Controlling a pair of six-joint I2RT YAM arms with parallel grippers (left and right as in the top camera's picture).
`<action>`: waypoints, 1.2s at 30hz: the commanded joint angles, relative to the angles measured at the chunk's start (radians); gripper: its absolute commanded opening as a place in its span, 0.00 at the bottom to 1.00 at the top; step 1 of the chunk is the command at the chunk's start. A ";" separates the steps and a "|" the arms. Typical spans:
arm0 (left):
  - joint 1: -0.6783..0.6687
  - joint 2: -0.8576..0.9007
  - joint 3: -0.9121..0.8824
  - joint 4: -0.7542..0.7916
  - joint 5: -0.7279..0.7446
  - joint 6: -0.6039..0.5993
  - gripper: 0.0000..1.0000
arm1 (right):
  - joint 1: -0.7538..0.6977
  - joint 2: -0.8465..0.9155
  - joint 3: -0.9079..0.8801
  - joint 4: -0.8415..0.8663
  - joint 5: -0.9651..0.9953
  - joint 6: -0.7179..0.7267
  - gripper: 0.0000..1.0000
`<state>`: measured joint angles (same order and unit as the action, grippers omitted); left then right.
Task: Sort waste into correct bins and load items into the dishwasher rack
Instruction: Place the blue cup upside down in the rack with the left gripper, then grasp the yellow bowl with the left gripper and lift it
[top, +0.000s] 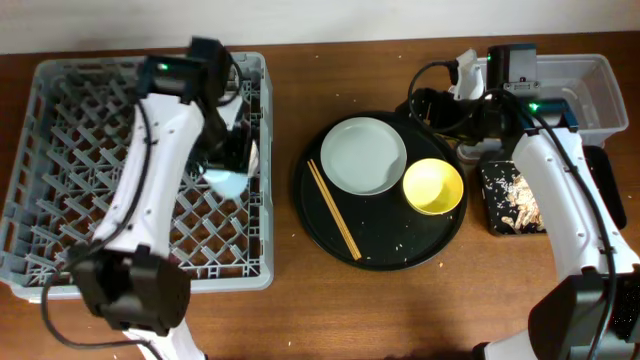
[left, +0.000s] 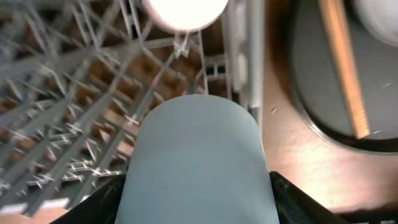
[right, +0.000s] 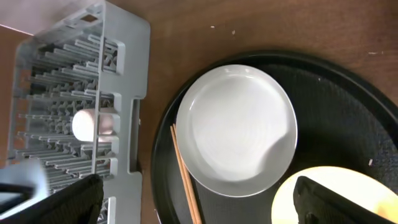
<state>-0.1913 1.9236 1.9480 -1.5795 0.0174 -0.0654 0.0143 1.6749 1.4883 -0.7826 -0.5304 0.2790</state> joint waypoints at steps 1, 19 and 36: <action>0.000 0.002 -0.139 0.107 -0.018 -0.032 0.57 | -0.001 0.005 0.002 -0.004 0.020 -0.013 0.98; -0.013 0.004 0.001 0.201 0.021 -0.032 0.99 | -0.001 0.005 0.002 -0.071 0.035 -0.085 0.99; -0.336 0.165 0.029 0.561 0.144 -0.032 0.99 | -0.113 -0.115 0.134 -0.440 0.442 0.025 0.93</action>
<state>-0.4408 2.0014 1.9720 -1.0630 0.1223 -0.0986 -0.0681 1.6600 1.5372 -1.1995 -0.1017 0.2958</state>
